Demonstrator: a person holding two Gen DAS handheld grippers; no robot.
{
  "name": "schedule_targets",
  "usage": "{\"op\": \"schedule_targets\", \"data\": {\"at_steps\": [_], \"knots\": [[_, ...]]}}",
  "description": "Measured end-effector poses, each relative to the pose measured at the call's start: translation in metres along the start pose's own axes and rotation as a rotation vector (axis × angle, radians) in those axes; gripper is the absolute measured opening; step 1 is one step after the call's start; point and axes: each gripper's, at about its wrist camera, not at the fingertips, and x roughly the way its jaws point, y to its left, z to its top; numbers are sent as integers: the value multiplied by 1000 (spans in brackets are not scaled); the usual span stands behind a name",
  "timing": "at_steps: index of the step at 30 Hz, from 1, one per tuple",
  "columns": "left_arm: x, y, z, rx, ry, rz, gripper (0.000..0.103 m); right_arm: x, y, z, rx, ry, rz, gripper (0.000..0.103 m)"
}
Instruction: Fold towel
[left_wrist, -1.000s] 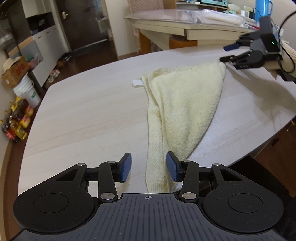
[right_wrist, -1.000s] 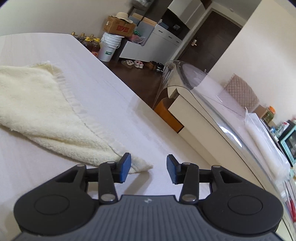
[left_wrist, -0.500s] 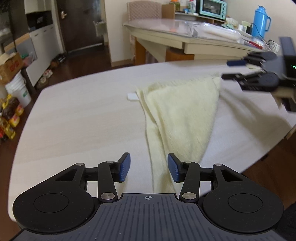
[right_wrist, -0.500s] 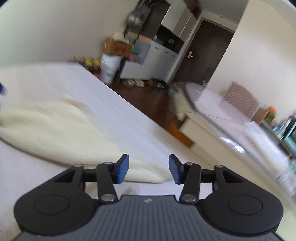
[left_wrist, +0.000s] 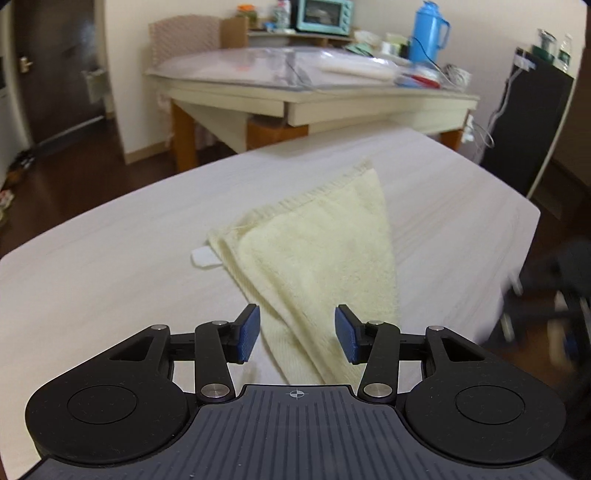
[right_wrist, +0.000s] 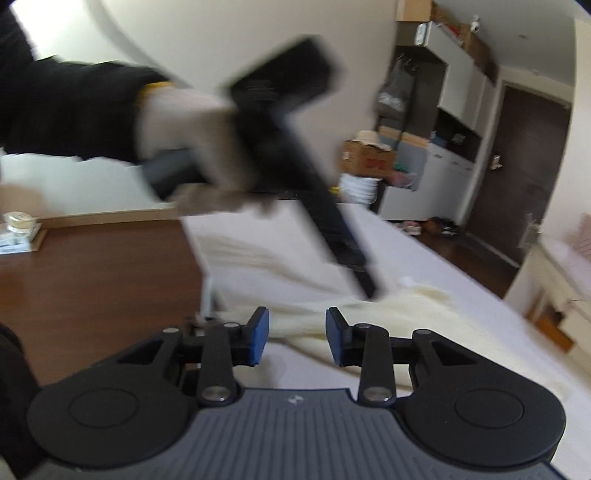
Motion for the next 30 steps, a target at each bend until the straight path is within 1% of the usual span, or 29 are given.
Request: {"op": "schedule_targets", "data": {"at_steps": [4,6,8,10,12,14,15,16,18,19,20,22,24,25,27,28,30], "knots": [[17,-3,-2,51,46,17,49,11,31,-1,-41,41,-2,35],[22,-5,-6,74,63,22,49,16,42,1,-44,49,-20,35],[24,-1,-9,56,66,14,53,20,49,4,-74,52,-45,36],[24,2,-11,46,67,7,53,27,56,7,-128,53,-84,35],[25,4,-11,45,67,0,53,38,69,10,-219,70,-105,33],[26,7,-10,45,67,-8,55,43,78,10,-290,87,-109,21],[27,8,-10,45,68,-12,55,46,85,10,-342,101,-108,18],[27,8,-9,45,68,-14,55,46,88,10,-371,112,-100,12],[28,8,-9,55,68,-16,55,44,90,11,-403,133,-76,5],[28,8,-8,61,67,-15,55,41,90,11,-412,139,-59,4],[28,7,-9,64,67,-15,55,34,90,12,-422,150,-24,0],[28,7,-8,69,66,-16,55,16,89,13,-452,170,57,0],[27,7,-8,74,64,-17,55,3,87,14,-447,166,88,1],[27,7,-8,76,64,-17,55,1,86,14,-435,158,64,4],[26,8,-7,72,58,-19,54,2,86,13,-414,152,27,12],[26,8,-7,70,55,-20,54,3,86,12,-397,147,1,20],[24,8,-7,72,55,-20,54,12,86,7,-331,154,-54,24]]}}
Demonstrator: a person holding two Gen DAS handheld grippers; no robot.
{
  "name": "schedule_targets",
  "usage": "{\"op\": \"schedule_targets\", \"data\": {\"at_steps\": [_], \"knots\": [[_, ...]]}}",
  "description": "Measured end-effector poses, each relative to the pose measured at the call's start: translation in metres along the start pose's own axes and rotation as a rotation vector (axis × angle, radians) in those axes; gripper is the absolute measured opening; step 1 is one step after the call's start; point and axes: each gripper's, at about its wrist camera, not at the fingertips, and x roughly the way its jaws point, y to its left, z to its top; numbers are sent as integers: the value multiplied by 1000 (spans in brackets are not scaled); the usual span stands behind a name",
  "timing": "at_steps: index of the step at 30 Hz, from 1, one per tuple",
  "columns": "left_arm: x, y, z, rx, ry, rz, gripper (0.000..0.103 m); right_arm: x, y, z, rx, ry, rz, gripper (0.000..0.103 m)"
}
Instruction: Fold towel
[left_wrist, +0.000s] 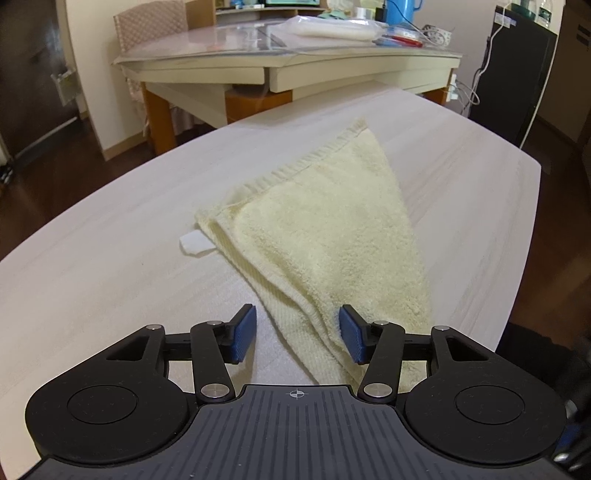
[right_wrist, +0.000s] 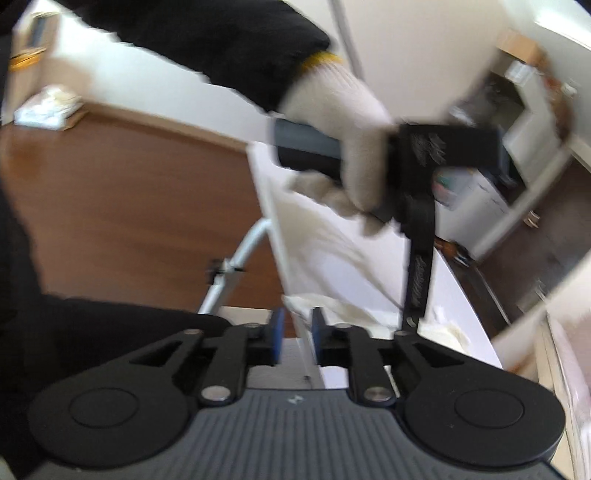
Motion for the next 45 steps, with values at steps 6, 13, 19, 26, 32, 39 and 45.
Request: {"op": "schedule_targets", "data": {"at_steps": [6,13,19,26,32,39,45], "knots": [[0,1,-3,4,7,-7,54,15,-10,-6,79,7,-84,34],[2,2,-5,11,1,-19,55,24,-8,2,111,-2,-103,46],[2,3,-7,15,-11,-23,55,36,-9,8,134,-8,-149,44],[2,5,-8,19,-12,-31,55,43,-19,10,178,0,-146,35],[1,5,-7,21,-6,-33,55,29,-25,2,148,11,-85,4],[1,10,-4,22,4,-53,57,18,-39,-4,148,-30,-74,29],[3,9,-4,27,6,-51,57,39,-27,1,-25,-19,-104,40]]}}
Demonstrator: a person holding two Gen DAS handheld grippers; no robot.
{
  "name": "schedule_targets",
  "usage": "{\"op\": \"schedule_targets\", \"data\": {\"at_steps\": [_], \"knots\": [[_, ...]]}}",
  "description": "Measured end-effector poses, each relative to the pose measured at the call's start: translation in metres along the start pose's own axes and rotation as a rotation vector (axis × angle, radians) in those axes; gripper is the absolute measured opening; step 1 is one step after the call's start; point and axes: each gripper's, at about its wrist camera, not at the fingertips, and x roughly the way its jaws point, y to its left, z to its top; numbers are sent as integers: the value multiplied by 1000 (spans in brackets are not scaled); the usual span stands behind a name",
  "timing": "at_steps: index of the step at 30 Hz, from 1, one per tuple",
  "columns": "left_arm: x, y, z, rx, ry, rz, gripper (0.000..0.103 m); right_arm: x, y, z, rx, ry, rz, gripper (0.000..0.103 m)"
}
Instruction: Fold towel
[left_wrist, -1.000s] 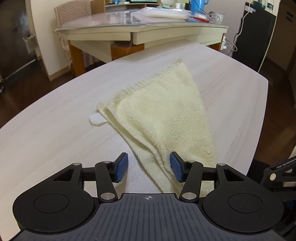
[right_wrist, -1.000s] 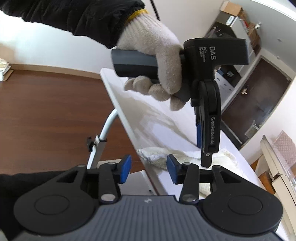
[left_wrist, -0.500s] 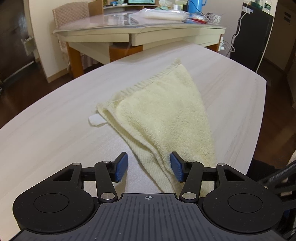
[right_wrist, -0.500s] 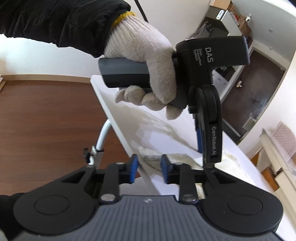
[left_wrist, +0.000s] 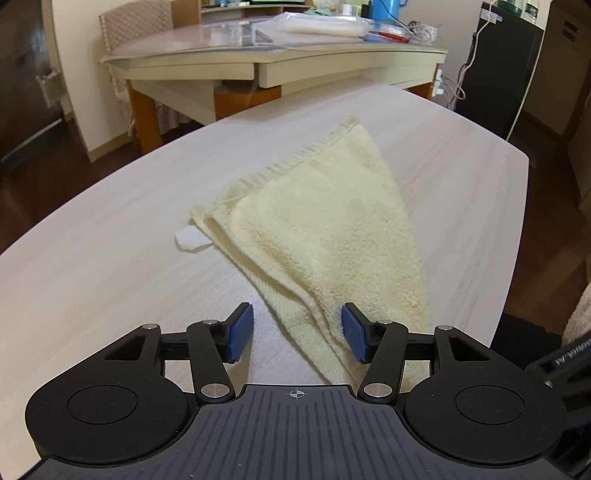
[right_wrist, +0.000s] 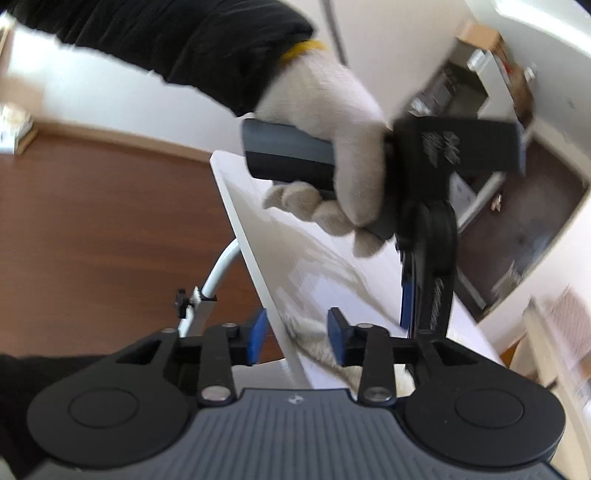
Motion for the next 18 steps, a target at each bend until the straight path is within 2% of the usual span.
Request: {"op": "schedule_targets", "data": {"at_steps": [1,2,5,9,14,15,17,18], "knots": [[0,0,0,0,0,-1,57,4,2,0,-28,7,-4,34],[0,0,0,1,0,-2,57,8,3,0,-56,20,1,14],[-2,-1,-1,7,5,0,57,13,-2,-2,-89,52,42,7],[-4,-3,-1,12,3,-16,62,-11,-9,-6,-98,71,117,6],[-6,-9,0,4,-22,-39,62,-42,-10,-12,-144,86,182,8],[-5,-10,0,3,-23,-40,61,-44,-10,-14,-139,78,181,12],[-5,-9,0,-8,-23,-48,61,-53,-14,-17,-73,1,139,30],[-6,-8,0,-16,-25,-50,61,-59,-15,-18,-36,-24,122,36]]}}
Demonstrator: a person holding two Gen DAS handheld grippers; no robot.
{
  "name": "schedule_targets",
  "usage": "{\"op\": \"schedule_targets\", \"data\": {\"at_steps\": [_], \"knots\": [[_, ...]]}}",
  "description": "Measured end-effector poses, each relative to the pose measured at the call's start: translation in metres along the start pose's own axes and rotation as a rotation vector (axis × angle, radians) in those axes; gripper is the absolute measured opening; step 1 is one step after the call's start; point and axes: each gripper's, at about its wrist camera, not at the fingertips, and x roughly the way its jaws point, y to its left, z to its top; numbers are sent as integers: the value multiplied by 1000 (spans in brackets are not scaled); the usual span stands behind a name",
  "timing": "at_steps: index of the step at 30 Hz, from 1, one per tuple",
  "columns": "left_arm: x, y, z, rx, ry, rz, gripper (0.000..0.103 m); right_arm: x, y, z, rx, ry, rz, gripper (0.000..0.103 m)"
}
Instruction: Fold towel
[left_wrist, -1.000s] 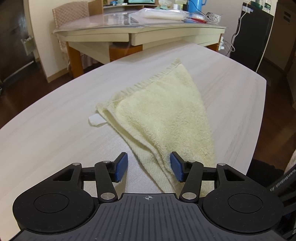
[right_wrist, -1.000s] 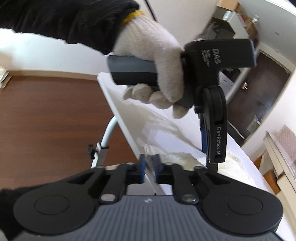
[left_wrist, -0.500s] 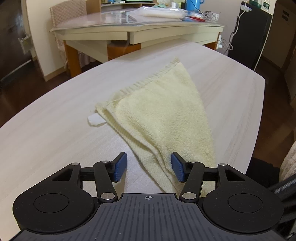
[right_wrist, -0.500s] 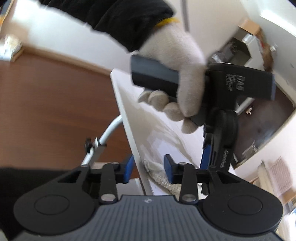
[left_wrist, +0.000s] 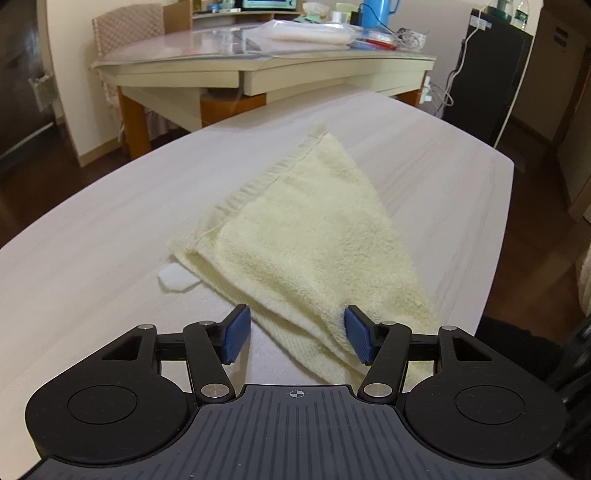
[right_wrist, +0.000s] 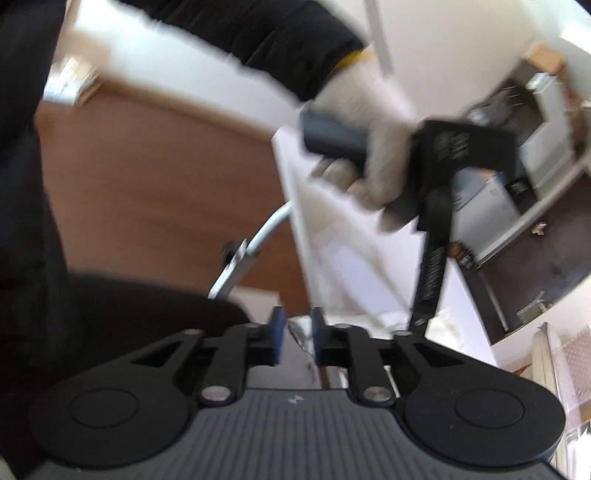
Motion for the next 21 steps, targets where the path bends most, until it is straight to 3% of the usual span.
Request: {"op": "schedule_targets", "data": {"at_steps": [1,2,9,21], "knots": [[-2,1,-1,-8,-2,-1,61,-4,-1,-2,35,-19,-22,47],[-3,1,-1,-13,-5,-1,61,-6,0,-5,59,-23,-42,49],[-7,-1,0,-9,-1,14,61,6,13,-26,137,48,-134,47],[0,-4,-8,13,18,25,62,19,18,-16,70,16,-221,48]]}}
